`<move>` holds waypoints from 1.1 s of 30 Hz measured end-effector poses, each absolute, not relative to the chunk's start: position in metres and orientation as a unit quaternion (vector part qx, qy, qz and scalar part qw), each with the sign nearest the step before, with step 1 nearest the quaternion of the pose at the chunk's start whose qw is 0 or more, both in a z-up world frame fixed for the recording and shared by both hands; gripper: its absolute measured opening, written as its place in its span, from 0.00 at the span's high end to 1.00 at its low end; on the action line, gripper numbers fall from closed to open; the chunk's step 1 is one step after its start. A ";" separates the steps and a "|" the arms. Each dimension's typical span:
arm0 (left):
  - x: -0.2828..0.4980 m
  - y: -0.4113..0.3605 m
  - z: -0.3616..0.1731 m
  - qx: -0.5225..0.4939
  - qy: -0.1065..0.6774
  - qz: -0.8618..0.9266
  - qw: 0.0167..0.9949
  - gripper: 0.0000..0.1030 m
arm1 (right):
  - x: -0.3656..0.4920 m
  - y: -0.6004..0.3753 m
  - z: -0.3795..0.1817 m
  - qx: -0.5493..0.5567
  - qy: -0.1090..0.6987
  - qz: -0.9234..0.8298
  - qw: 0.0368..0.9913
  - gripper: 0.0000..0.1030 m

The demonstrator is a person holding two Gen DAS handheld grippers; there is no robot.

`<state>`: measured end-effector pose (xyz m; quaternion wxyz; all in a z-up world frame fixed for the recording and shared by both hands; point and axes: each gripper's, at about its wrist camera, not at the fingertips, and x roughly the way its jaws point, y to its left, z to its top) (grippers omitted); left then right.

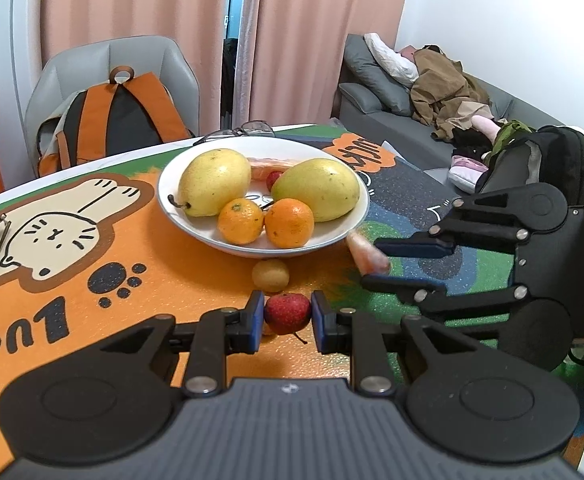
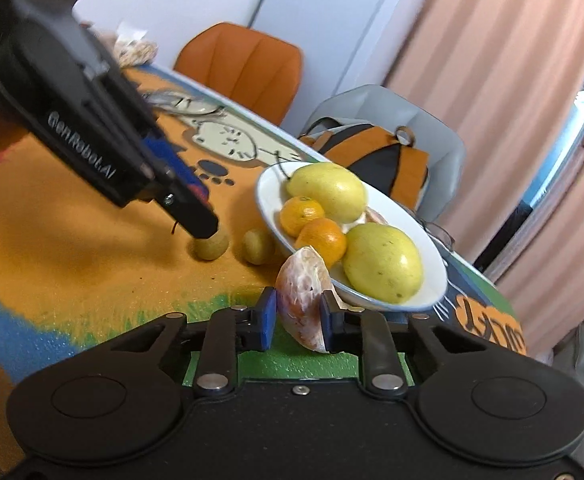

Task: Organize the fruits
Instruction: 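Grasp the second pink pomelo segment with the right tool, then carry the red fruit and pomelo segment to the plate and release both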

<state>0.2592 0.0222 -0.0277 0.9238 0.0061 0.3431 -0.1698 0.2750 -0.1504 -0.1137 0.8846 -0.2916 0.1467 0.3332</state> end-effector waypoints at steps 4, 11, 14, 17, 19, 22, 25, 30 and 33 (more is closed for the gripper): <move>0.260 0.020 -0.028 0.007 0.344 -0.171 0.923 0.77 | 0.278 -0.166 -0.112 -0.242 0.162 0.323 0.900 0.80; 0.262 0.017 -0.032 0.008 0.349 -0.173 0.921 0.77 | 0.286 -0.192 -0.116 -0.165 0.186 0.289 0.925 0.80; 0.262 0.017 -0.033 0.007 0.350 -0.173 0.920 0.77 | 0.290 -0.202 -0.118 -0.142 0.194 0.274 0.931 0.80; 0.263 0.016 -0.035 0.008 0.352 -0.174 0.920 0.77 | 0.293 -0.206 -0.123 -0.136 0.205 0.269 0.931 0.80; 0.263 0.016 -0.035 0.008 0.353 -0.174 0.919 0.77 | 0.295 -0.206 -0.125 -0.138 0.208 0.267 0.931 0.80; 0.262 0.016 -0.036 0.008 0.354 -0.174 0.919 0.77 | 0.300 -0.203 -0.127 -0.140 0.213 0.266 0.930 0.80; 0.261 0.017 -0.036 0.008 0.356 -0.173 0.918 0.77 | 0.300 -0.201 -0.128 -0.148 0.214 0.266 0.928 0.84; 0.261 0.017 -0.037 0.010 0.359 -0.172 0.917 0.77 | 0.297 -0.200 -0.125 -0.155 0.212 0.271 0.926 0.86; 0.261 0.017 -0.037 0.009 0.357 -0.172 0.918 0.77 | 0.296 -0.200 -0.122 -0.159 0.209 0.275 0.925 0.86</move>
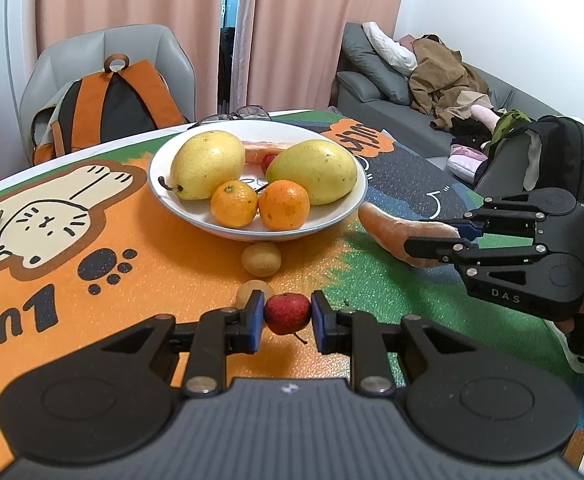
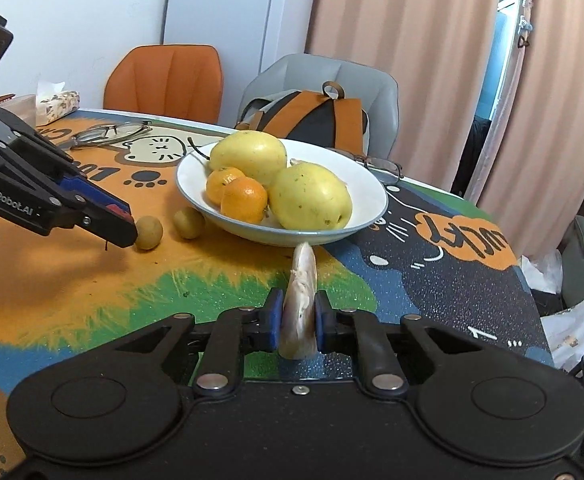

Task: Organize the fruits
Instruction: 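Carry the red fruit and pomelo segment to the plate and release both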

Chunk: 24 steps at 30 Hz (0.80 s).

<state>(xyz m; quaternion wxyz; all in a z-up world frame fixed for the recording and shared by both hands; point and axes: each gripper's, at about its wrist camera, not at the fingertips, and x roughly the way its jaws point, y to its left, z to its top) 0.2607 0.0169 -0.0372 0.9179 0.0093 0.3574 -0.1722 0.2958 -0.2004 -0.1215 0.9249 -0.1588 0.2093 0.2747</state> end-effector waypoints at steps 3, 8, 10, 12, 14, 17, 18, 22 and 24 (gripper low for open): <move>0.261 0.016 -0.036 0.009 0.354 -0.174 0.919 0.77 | 0.295 -0.201 -0.117 -0.164 0.205 0.275 0.925 0.86; 0.261 0.015 -0.034 0.009 0.351 -0.175 0.920 0.77 | 0.295 -0.202 -0.109 -0.171 0.204 0.280 0.922 0.87; 0.262 0.014 -0.033 0.008 0.350 -0.176 0.920 0.77 | 0.295 -0.203 -0.106 -0.175 0.203 0.283 0.921 0.87; 0.262 0.014 -0.031 0.008 0.348 -0.173 0.921 0.77 | 0.296 -0.203 -0.102 -0.177 0.202 0.285 0.920 0.87; 0.263 0.013 -0.030 0.007 0.346 -0.174 0.922 0.77 | 0.297 -0.203 -0.098 -0.183 0.198 0.286 0.919 0.87; 0.265 0.012 -0.028 0.008 0.342 -0.172 0.924 0.77 | 0.298 -0.205 -0.088 -0.186 0.194 0.291 0.918 0.88; 0.266 0.012 -0.028 0.006 0.342 -0.172 0.924 0.77 | 0.298 -0.205 -0.085 -0.189 0.191 0.293 0.918 0.88; 0.271 0.011 -0.024 0.002 0.337 -0.173 0.925 0.77 | 0.298 -0.202 -0.070 -0.196 0.181 0.302 0.915 0.88; 0.275 0.010 -0.021 -0.001 0.335 -0.174 0.926 0.77 | 0.299 -0.201 -0.064 -0.197 0.178 0.311 0.913 0.88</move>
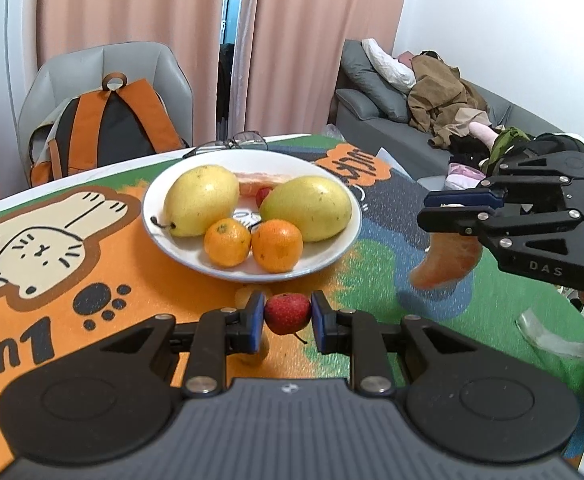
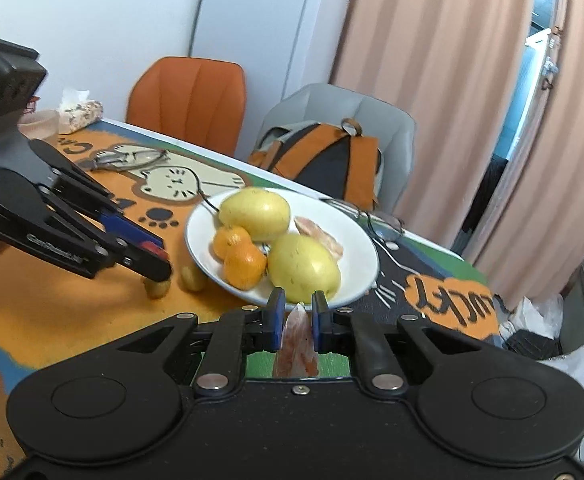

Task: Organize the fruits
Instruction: 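Carry the red fruit and pomelo segment to the plate and release both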

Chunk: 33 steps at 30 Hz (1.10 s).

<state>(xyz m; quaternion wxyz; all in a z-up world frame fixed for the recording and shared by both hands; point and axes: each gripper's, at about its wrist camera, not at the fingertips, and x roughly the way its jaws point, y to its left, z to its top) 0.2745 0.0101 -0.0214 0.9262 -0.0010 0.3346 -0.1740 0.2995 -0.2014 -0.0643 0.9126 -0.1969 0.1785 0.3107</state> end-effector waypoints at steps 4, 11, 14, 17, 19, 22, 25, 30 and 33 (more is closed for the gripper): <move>0.282 0.009 -0.017 -0.006 0.332 -0.176 0.927 0.77 | 0.306 -0.197 -0.053 -0.193 0.181 0.330 0.906 0.88; 0.301 0.007 -0.014 -0.006 0.330 -0.171 0.928 0.78 | 0.318 -0.188 -0.035 -0.192 0.179 0.351 0.899 0.89; 0.308 0.008 -0.011 -0.011 0.325 -0.169 0.930 0.78 | 0.322 -0.185 -0.027 -0.191 0.175 0.354 0.899 0.89; 0.314 0.009 -0.008 -0.015 0.318 -0.168 0.933 0.78 | 0.325 -0.182 -0.021 -0.193 0.171 0.358 0.898 0.89; 0.319 0.008 -0.006 -0.019 0.316 -0.168 0.933 0.78 | 0.328 -0.180 -0.019 -0.195 0.169 0.359 0.897 0.89; 0.327 0.005 -0.009 -0.013 0.319 -0.165 0.933 0.78 | 0.332 -0.175 -0.015 -0.195 0.167 0.361 0.897 0.89; 0.331 0.004 -0.015 -0.006 0.320 -0.154 0.935 0.77 | 0.336 -0.170 -0.008 -0.193 0.163 0.369 0.895 0.89; 0.334 0.010 -0.018 -0.018 0.322 -0.142 0.936 0.74 | 0.343 -0.156 0.002 -0.189 0.157 0.378 0.893 0.89; 0.332 0.013 -0.015 -0.024 0.320 -0.139 0.937 0.71 | 0.352 -0.146 0.006 -0.187 0.158 0.383 0.890 0.89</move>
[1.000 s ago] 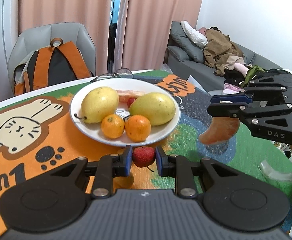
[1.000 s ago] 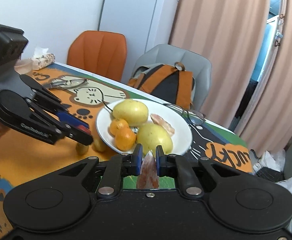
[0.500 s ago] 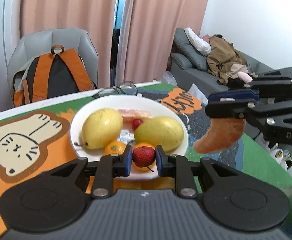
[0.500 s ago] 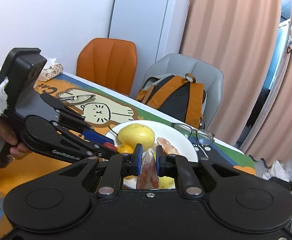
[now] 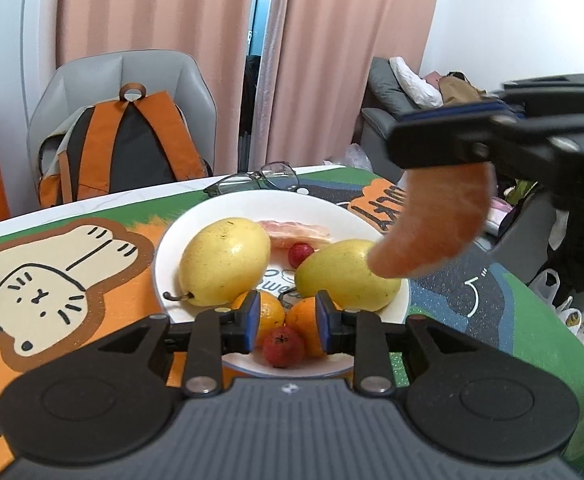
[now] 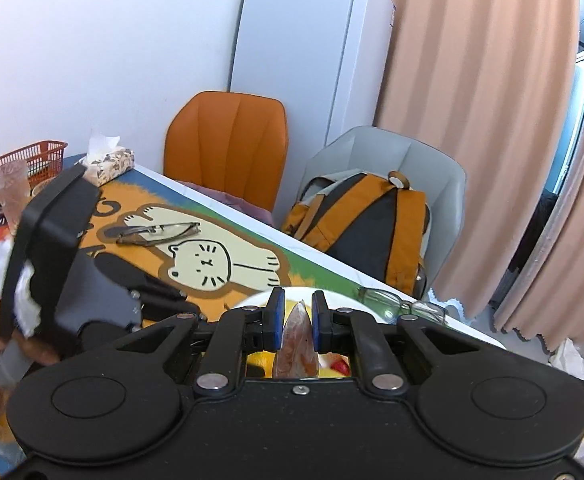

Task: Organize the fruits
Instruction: 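Carry the red fruit and pomelo segment to the plate and release both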

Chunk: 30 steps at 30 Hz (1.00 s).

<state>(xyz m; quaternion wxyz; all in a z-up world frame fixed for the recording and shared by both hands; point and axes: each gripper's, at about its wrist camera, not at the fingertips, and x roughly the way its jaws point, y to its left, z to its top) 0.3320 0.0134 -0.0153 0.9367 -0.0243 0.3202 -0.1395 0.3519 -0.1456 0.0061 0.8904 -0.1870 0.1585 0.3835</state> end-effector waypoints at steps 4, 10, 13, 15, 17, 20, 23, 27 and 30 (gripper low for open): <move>0.325 0.019 -0.011 -0.029 0.319 -0.143 0.937 0.68 | 0.366 -0.133 0.006 -0.180 0.165 0.390 0.888 0.89; 0.312 0.026 -0.013 -0.026 0.326 -0.146 0.934 0.67 | 0.388 -0.121 -0.003 -0.164 0.186 0.389 0.887 0.89; 0.306 0.029 -0.016 -0.027 0.332 -0.148 0.931 0.67 | 0.401 -0.119 -0.007 -0.148 0.198 0.388 0.888 0.89; 0.303 0.030 -0.019 -0.028 0.336 -0.148 0.930 0.67 | 0.411 -0.119 -0.012 -0.136 0.213 0.389 0.886 0.89; 0.300 0.032 -0.022 -0.030 0.344 -0.153 0.926 0.67 | 0.418 -0.120 -0.017 -0.124 0.227 0.391 0.883 0.89; 0.297 0.034 -0.028 -0.032 0.354 -0.157 0.921 0.62 | 0.429 -0.121 -0.025 -0.109 0.248 0.387 0.881 0.89; 0.294 0.034 -0.034 -0.032 0.363 -0.162 0.917 0.62 | 0.441 -0.126 -0.032 -0.078 0.267 0.389 0.878 0.89; 0.292 0.032 -0.040 -0.028 0.372 -0.168 0.912 0.61 | 0.447 -0.129 -0.035 -0.063 0.276 0.382 0.880 0.89; 0.291 0.030 -0.045 -0.023 0.376 -0.167 0.911 0.61 | 0.446 -0.128 -0.036 -0.070 0.277 0.375 0.882 0.87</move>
